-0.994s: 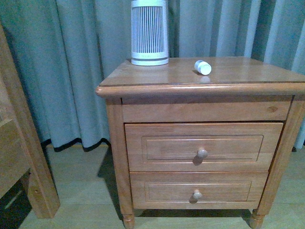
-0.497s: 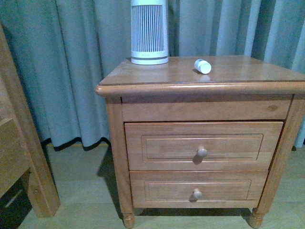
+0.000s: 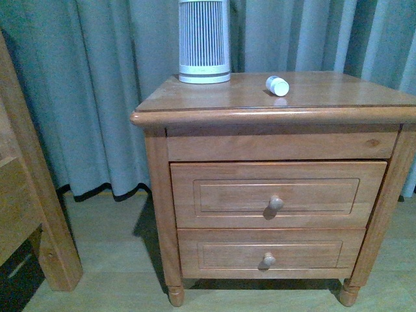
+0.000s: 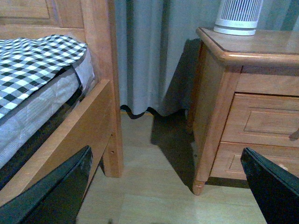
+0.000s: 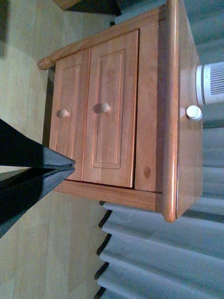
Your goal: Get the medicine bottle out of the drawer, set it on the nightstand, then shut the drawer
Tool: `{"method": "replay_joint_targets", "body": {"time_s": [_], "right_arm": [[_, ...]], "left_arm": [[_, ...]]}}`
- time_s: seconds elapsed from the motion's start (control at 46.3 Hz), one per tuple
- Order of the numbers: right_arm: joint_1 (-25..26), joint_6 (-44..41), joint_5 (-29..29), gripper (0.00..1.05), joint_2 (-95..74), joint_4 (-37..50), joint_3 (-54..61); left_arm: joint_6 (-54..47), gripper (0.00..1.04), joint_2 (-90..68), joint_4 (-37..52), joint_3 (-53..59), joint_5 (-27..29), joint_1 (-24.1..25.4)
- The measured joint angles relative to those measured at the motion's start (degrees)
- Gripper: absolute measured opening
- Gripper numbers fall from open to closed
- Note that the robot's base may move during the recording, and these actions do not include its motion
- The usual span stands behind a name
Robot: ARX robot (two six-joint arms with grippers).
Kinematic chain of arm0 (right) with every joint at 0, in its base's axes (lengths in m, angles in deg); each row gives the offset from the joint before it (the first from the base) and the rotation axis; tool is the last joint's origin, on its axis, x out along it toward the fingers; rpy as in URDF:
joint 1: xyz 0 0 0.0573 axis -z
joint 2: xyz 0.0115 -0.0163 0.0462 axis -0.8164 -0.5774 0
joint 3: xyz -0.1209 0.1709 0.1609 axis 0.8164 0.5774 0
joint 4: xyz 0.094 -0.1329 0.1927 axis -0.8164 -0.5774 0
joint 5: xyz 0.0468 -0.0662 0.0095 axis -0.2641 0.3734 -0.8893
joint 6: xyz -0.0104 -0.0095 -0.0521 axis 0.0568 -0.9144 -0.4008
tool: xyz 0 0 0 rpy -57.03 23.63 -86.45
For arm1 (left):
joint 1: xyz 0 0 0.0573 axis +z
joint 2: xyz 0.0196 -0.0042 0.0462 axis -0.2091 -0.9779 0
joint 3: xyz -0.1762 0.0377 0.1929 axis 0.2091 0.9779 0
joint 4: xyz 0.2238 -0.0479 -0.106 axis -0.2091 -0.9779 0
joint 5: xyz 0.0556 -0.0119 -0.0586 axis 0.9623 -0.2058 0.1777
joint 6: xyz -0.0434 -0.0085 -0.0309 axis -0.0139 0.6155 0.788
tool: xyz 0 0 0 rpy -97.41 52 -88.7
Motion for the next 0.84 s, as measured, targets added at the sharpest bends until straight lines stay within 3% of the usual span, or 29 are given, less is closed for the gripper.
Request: {"method": "replay_joint_targets", "body": {"time_s": [0.454, 0.843], "right_arm": [[0.00, 0.02, -0.02, 0.03, 4.02, -2.36, 0.00], [0.00, -0.11, -0.02, 0.91, 4.02, -2.36, 0.00]], "left_arm": [[0.00, 0.98, 0.00, 0.00, 0.00, 0.00, 0.00], [0.00, 0.98, 0.00, 0.00, 0.00, 0.00, 0.00]]}}
